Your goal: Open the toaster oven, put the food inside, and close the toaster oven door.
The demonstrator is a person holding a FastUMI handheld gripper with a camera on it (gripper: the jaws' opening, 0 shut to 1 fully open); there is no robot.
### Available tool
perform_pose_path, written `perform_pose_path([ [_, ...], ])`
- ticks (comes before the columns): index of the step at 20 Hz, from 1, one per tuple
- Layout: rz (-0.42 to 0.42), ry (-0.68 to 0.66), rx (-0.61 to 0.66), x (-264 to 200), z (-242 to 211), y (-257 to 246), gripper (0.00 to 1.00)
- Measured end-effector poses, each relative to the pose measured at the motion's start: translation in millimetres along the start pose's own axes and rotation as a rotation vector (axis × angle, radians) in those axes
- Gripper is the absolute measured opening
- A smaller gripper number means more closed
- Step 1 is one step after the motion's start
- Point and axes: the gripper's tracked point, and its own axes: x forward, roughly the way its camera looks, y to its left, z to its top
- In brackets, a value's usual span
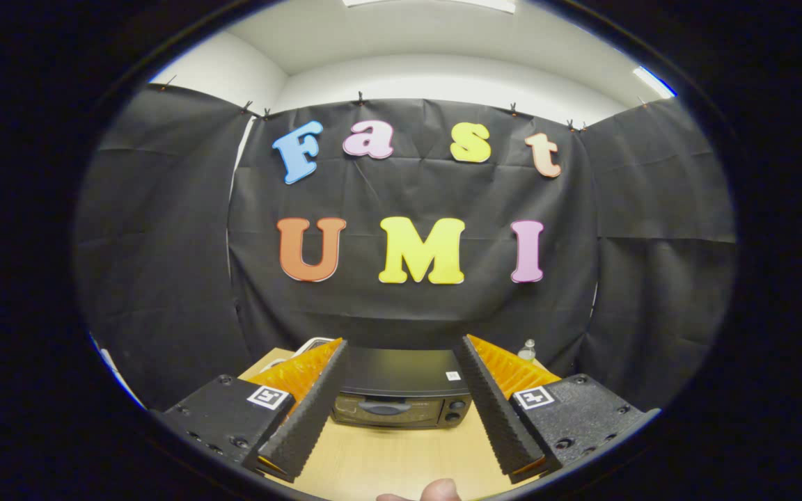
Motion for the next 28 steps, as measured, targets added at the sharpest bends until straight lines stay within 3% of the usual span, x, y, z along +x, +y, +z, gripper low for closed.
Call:
perform_pose_path([
  [17, 0.019, 0.051, 0.038, 51, -28, 4, 1.00],
  [22, 0.054, 0.115, 0.078, 94, -68, 7, 1.00],
  [28, 0.071, 0.230, 0.116, 161, -152, 16, 1.00],
])
